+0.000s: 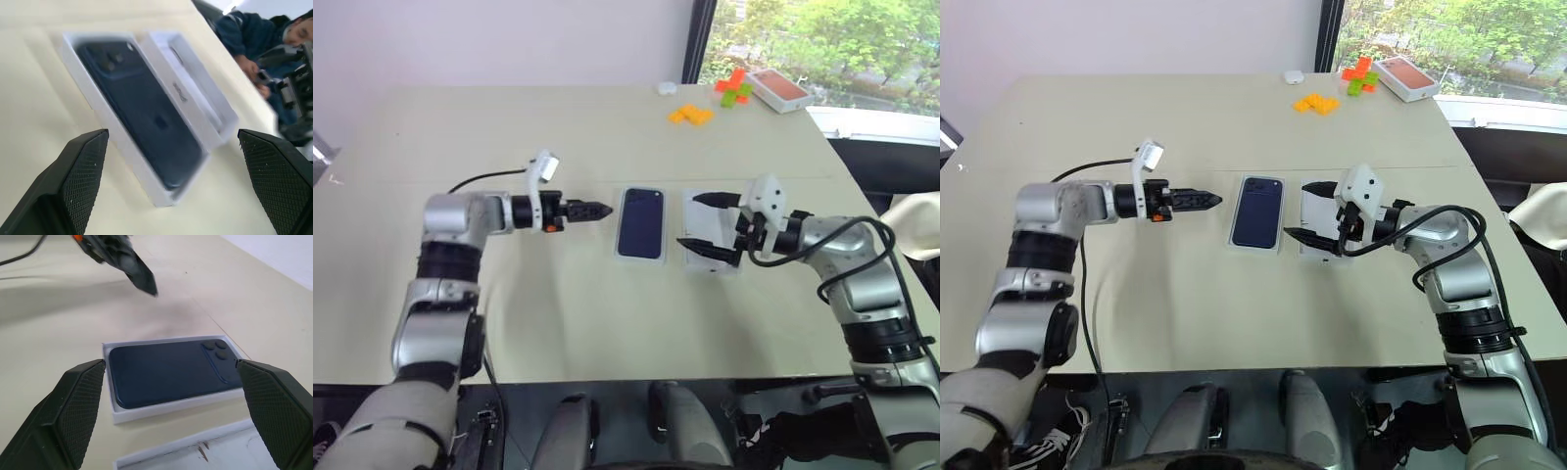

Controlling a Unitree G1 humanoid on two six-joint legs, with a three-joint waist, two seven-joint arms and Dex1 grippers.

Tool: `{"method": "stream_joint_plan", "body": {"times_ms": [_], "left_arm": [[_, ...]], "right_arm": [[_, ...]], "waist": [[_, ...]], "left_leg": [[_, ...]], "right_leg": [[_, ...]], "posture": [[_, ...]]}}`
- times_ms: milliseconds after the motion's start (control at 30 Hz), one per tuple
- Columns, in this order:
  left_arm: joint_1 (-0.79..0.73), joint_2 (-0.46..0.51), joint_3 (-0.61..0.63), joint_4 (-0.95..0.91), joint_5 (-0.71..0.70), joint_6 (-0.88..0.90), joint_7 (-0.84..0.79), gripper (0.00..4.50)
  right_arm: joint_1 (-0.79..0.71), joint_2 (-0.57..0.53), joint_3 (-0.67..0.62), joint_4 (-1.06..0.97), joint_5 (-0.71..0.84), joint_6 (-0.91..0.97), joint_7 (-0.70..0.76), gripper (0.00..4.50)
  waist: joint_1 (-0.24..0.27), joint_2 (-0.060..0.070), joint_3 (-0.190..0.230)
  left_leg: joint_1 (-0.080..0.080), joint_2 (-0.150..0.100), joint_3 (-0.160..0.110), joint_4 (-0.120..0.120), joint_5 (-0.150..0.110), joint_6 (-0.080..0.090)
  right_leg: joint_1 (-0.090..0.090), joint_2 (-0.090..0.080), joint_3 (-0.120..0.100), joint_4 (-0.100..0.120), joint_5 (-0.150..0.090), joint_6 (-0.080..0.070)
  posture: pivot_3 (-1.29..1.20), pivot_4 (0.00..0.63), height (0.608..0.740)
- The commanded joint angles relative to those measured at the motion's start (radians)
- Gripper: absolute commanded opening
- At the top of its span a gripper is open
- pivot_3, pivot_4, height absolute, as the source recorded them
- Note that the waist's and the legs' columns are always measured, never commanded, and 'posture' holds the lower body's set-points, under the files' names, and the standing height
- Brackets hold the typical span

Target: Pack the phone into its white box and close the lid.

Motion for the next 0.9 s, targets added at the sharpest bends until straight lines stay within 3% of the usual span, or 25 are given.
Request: {"method": "stream_joint_plan", "body": {"times_ms": [33,167,267,467,667,900], "left_arm": [[0.09,0.036,0.032,-0.139,-0.029,-0.122,-0.015,4.46],[0.192,0.064,0.037,-0.235,-0.033,-0.231,-0.019,4.46],[0.267,0.054,0.07,-0.309,-0.06,-0.37,-0.038,4.46],[0.318,0.066,0.079,-0.346,-0.108,-0.392,-0.03,4.46],[0.334,0.057,0.08,-0.371,-0.155,-0.373,-0.019,4.46],[0.344,0.056,0.062,-0.397,-0.168,-0.371,0.009,4.46]], "right_arm": [[-0.027,-0.019,0.021,-0.014,-0.052,0.053,-0.047,4.5],[-0.059,-0.012,0.057,-0.009,-0.117,0.165,-0.128,4.5],[-0.126,0.043,0.045,-0.061,-0.113,0.383,-0.253,4.5],[-0.175,0.073,0.058,-0.106,-0.148,0.639,-0.398,4.5],[-0.221,0.202,-0.031,-0.134,-0.091,0.9,-0.522,4.5],[-0.19,0.229,-0.015,-0.161,-0.09,0.969,-0.584,4.5]], "waist": [[0.003,0.0,0.0],[0.006,0.0,0.0],[0.004,0.0,0.0],[0.008,0.001,0.0],[0.002,0.001,0.0],[0.003,0.001,0.0]], "left_leg": [[0.0,0.0,0.0,0.0,0.0,0.0],[0.0,0.0,0.0,0.0,0.0,0.0],[0.0,0.0,0.001,0.0,0.0,0.0],[-0.001,0.0,0.0,0.0,0.0,0.0],[-0.001,0.0,0.001,0.0,0.0,0.001],[-0.001,0.0,0.001,0.0,-0.001,0.001]], "right_leg": [[0.0,0.0,0.0,0.0,0.0,0.0],[0.0,-0.001,0.0,0.0,0.0,-0.001],[0.0,-0.001,0.0,-0.001,0.0,-0.001],[-0.001,-0.002,-0.001,-0.001,0.001,-0.002],[0.0,-0.001,-0.001,-0.001,0.001,-0.001],[0.0,0.0,-0.001,-0.001,0.001,-0.001]], "posture": [[0.0,0.15,0.74],[0.0,0.15,0.74],[0.0,0.15,0.74],[0.0,0.15,0.74],[0.0,0.15,0.74],[0.0,0.15,0.74]]}}
